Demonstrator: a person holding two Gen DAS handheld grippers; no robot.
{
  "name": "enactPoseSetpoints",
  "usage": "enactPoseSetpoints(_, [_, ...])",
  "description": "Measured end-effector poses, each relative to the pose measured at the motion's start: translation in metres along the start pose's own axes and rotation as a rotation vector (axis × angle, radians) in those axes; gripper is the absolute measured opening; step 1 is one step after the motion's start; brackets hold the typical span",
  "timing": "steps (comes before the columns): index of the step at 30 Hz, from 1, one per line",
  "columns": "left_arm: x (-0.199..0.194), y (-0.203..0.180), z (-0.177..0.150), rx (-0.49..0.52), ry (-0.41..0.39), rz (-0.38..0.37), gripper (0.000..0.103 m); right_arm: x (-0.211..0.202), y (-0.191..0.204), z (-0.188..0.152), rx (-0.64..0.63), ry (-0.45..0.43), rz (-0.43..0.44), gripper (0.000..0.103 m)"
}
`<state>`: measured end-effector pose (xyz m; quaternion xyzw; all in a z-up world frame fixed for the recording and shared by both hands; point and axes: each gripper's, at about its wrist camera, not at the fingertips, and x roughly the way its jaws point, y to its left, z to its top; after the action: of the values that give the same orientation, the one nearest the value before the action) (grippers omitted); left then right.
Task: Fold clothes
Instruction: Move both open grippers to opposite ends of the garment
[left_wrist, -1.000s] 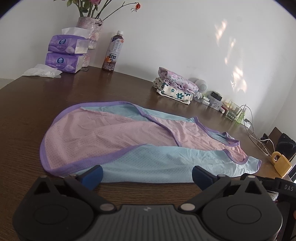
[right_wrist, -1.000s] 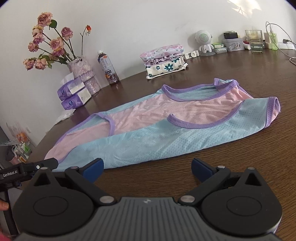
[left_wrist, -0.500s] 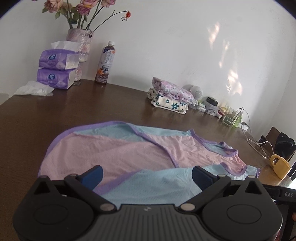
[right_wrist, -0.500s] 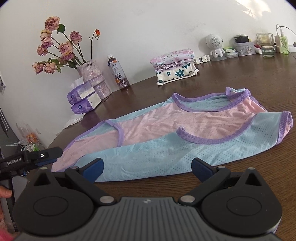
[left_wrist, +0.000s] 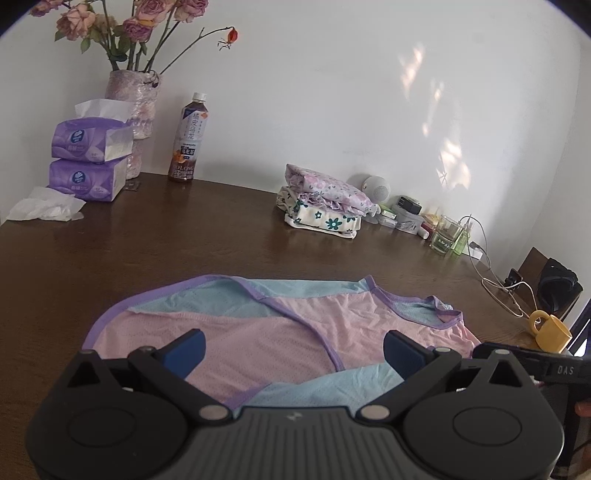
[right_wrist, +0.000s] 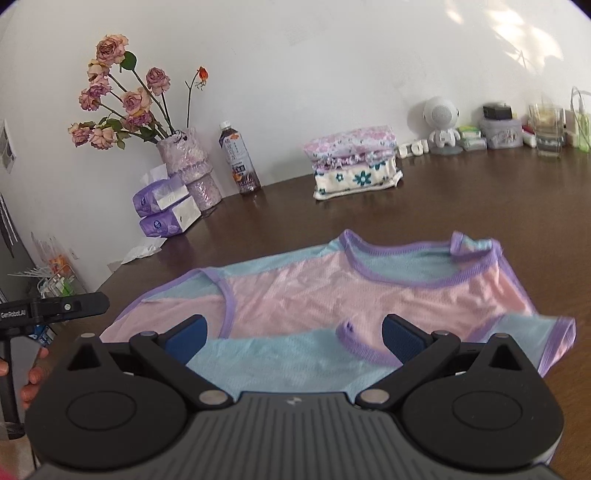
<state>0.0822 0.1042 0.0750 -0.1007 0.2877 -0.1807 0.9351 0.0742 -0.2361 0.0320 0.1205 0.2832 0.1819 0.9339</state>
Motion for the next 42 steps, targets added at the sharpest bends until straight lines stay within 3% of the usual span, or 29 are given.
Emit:
enactPoseSetpoints(13, [0.013, -0.005, 0.039, 0.06, 0.02, -0.047, 0.103, 0.019, -0.001, 0.046, -0.126, -0.035, -0.034, 0.103])
enactPoseSetpoints(24, [0.046, 0.004, 0.066, 0.083, 0.107, -0.071, 0.103, 0.054, -0.002, 0.066, -0.253, 0.104, -0.012, 0.103])
enactPoseSetpoints(29, [0.063, 0.003, 0.084, 0.171, 0.139, -0.039, 0.103, 0.068, 0.004, 0.083, -0.396, 0.189, -0.029, 0.103])
enactPoseSetpoints(35, [0.09, -0.002, 0.102, 0.328, 0.218, 0.003, 0.103, 0.086, 0.015, 0.106, -0.628, 0.203, -0.111, 0.103])
enactPoseSetpoints(42, [0.134, -0.003, 0.116, 0.452, 0.37, 0.009, 0.101, 0.118, 0.01, 0.135, -0.717, 0.257, -0.096, 0.103])
